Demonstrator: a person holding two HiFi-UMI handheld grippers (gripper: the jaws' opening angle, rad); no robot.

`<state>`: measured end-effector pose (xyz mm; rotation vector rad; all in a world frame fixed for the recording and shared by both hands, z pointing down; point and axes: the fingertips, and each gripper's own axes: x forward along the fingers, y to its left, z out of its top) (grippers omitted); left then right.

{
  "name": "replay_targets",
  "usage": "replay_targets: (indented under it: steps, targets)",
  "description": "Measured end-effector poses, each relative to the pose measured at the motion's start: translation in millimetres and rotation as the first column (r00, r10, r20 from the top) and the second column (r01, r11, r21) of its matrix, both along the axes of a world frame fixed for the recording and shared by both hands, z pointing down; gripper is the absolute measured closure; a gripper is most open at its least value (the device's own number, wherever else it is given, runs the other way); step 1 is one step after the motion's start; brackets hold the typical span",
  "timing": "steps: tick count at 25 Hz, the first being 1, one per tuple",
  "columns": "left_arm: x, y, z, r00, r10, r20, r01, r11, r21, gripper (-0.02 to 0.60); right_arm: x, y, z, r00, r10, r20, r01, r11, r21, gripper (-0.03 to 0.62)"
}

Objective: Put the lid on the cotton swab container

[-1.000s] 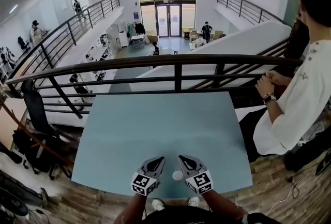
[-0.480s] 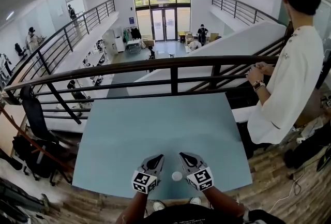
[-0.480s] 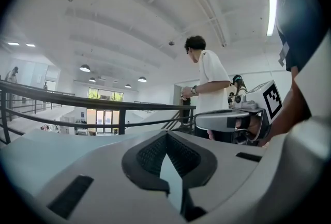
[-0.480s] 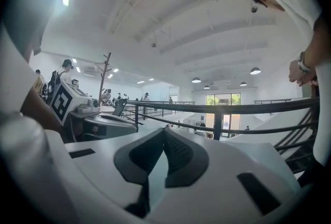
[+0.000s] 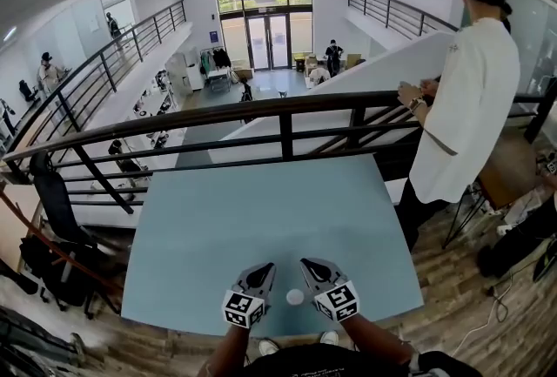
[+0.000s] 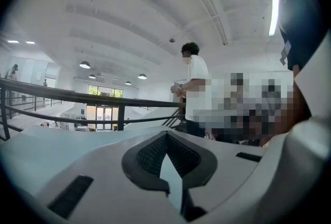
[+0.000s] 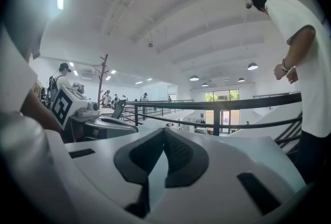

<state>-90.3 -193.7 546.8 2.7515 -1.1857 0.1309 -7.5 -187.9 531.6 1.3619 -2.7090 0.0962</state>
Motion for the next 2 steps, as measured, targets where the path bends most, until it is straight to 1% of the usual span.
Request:
replay_targets:
  steps: [2]
  targets:
    - [1.7,-0.9,0.5,1.000,-0.001,-0.002,0.001,1.000,-0.001,0.569,2.3,-0.9,1.9,1.000,0.000,-0.002,0.000,1.000,-0.004,0.576]
